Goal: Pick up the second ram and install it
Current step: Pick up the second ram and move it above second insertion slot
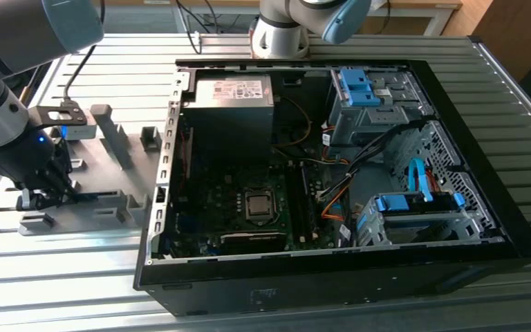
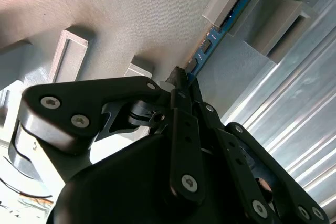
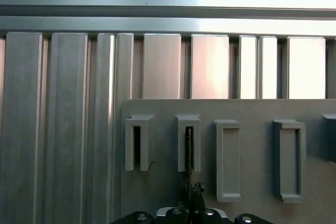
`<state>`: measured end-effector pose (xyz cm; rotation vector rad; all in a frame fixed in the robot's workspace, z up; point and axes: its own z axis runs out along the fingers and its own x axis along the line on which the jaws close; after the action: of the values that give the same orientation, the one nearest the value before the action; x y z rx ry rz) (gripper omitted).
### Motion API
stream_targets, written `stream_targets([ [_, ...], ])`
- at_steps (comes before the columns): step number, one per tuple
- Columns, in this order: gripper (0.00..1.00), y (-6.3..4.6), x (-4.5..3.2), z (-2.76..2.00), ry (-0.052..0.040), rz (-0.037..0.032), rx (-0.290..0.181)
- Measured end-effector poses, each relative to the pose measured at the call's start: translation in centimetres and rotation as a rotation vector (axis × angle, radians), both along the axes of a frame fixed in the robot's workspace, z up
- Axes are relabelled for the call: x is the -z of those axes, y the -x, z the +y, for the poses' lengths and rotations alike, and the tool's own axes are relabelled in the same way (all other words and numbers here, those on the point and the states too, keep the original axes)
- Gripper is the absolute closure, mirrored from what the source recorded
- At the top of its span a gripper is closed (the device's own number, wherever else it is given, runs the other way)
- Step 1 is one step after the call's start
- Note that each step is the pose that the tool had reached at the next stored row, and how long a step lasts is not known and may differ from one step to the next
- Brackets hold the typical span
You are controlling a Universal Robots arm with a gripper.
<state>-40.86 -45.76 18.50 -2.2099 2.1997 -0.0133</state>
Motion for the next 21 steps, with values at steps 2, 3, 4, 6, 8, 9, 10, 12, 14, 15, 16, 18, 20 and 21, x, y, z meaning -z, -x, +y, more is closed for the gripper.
stream_targets([
  [2, 0.86, 0.00, 0.00, 0.00, 0.0000, 0.0000, 0.016],
  [3, 0.86, 0.00, 0.00, 0.00, 0.0000, 0.0000, 0.017],
  [4, 0.86, 0.00, 0.00, 0.00, 0.0000, 0.0000, 0.017],
  [6, 0.86, 0.00, 0.00, 0.00, 0.0000, 0.0000, 0.017],
  [8, 0.86, 0.00, 0.00, 0.00, 0.0000, 0.0000, 0.017],
  [9, 0.86, 0.00, -0.01, 0.00, 0.0000, -0.0001, 0.017],
  [10, 0.86, 0.00, -0.04, 0.00, -0.0001, -0.0002, 0.017],
  [12, 0.86, 0.00, -0.22, 0.00, 0.0000, 0.0001, 0.017],
  [14, 0.86, 0.00, -0.33, 0.00, 0.0000, -0.0001, 0.017],
  [15, 0.86, 0.00, -0.38, 0.00, 0.0000, 0.0000, 0.017],
  [16, 0.86, 0.00, -0.43, 0.00, 0.0000, 0.0000, 0.017],
  [18, 0.86, 0.00, -0.50, 0.00, -0.0001, -0.0001, 0.017],
  [20, 0.86, 0.00, -0.59, 0.00, 0.0000, 0.0001, 0.017],
  [21, 0.86, 0.00, -0.64, 0.00, 0.0000, 0.0000, 0.017],
])
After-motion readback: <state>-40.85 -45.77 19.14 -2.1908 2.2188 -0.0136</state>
